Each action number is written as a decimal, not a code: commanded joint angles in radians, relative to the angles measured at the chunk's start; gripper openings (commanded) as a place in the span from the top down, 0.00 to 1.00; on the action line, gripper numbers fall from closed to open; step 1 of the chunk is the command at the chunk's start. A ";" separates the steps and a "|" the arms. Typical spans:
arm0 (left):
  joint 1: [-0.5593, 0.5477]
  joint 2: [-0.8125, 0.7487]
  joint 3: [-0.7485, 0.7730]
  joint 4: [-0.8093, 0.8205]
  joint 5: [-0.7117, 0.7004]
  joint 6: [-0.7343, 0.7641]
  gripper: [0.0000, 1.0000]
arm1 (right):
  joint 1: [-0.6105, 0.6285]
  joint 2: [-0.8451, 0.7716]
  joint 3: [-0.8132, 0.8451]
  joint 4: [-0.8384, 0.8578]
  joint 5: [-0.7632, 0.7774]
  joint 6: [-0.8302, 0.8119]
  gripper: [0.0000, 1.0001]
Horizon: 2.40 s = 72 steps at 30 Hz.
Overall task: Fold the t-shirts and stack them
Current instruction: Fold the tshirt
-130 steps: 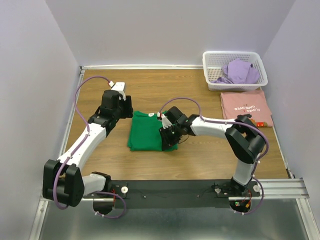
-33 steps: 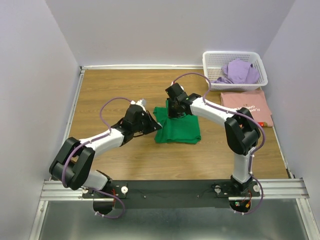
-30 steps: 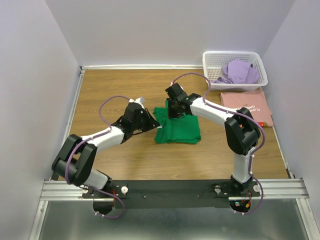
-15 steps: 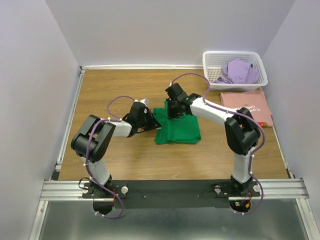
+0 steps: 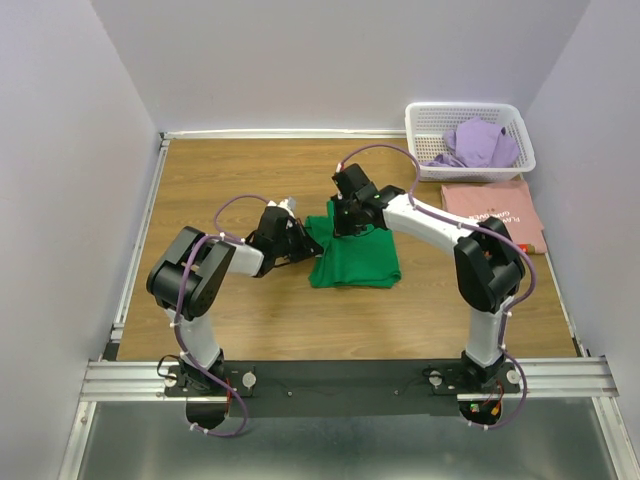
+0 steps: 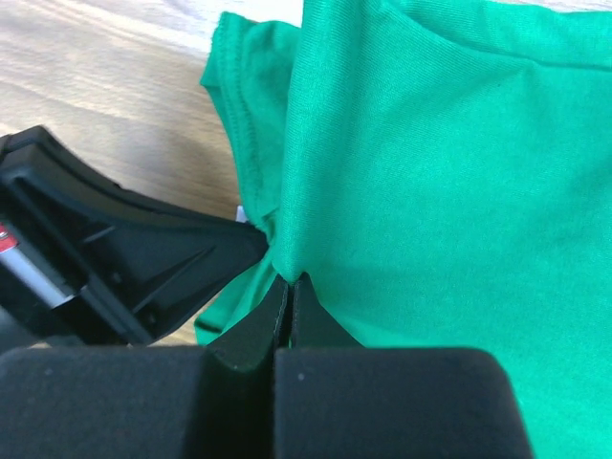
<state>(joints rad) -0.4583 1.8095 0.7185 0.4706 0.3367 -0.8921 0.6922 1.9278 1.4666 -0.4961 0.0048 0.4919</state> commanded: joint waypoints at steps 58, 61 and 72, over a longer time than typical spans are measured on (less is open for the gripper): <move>0.021 -0.246 -0.064 -0.251 -0.180 -0.013 0.77 | 0.058 -0.053 0.071 0.005 0.023 -0.062 0.45; 0.044 -0.332 -0.053 -0.349 -0.251 -0.002 0.64 | 0.053 -0.120 0.034 0.005 0.060 -0.067 0.34; -0.149 -0.471 0.119 -0.501 -0.295 0.010 0.70 | -0.233 -0.365 -0.316 0.083 -0.354 -0.111 0.43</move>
<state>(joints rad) -0.5266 1.3186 0.7498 0.0319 0.0742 -0.8982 0.5453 1.6077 1.2659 -0.4438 -0.1349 0.4076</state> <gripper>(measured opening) 0.347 0.597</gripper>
